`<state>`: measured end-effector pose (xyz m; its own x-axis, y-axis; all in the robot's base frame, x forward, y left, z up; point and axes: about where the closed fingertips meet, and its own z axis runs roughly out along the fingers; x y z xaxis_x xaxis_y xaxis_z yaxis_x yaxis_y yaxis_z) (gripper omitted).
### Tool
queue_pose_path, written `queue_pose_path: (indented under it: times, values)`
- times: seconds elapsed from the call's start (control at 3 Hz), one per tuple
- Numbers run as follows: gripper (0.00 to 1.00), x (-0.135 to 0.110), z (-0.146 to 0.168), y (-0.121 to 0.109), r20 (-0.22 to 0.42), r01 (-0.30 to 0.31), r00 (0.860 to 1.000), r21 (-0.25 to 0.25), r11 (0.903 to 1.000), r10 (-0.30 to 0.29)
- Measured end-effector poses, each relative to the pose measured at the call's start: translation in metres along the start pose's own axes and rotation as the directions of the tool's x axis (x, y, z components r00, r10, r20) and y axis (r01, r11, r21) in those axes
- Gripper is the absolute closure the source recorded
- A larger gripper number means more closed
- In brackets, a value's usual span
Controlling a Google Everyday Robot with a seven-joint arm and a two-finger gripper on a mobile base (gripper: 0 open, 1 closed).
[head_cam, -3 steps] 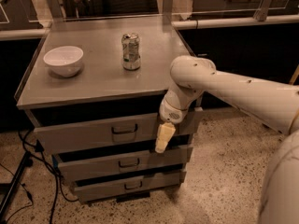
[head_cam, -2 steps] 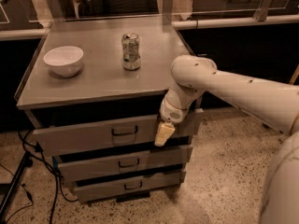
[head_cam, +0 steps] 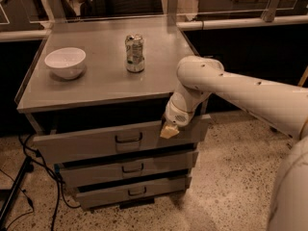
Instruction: Open top drawer
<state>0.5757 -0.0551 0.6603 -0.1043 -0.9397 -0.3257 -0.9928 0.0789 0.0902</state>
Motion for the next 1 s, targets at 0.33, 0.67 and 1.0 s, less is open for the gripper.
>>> queue_pose_path:
  times: [0.33,0.67,1.0]
  values:
    - [1.00,-0.0029,-0.0085,0.0008,0.000,0.000,1.000,0.000,1.0000,0.000]
    - [1.00,-0.0057,-0.0163,0.0011,0.000,0.000,1.000,0.000,1.0000,0.000]
    - [1.00,-0.0066,-0.0185,0.0001,0.000,0.000,1.000,0.000,1.0000,0.000]
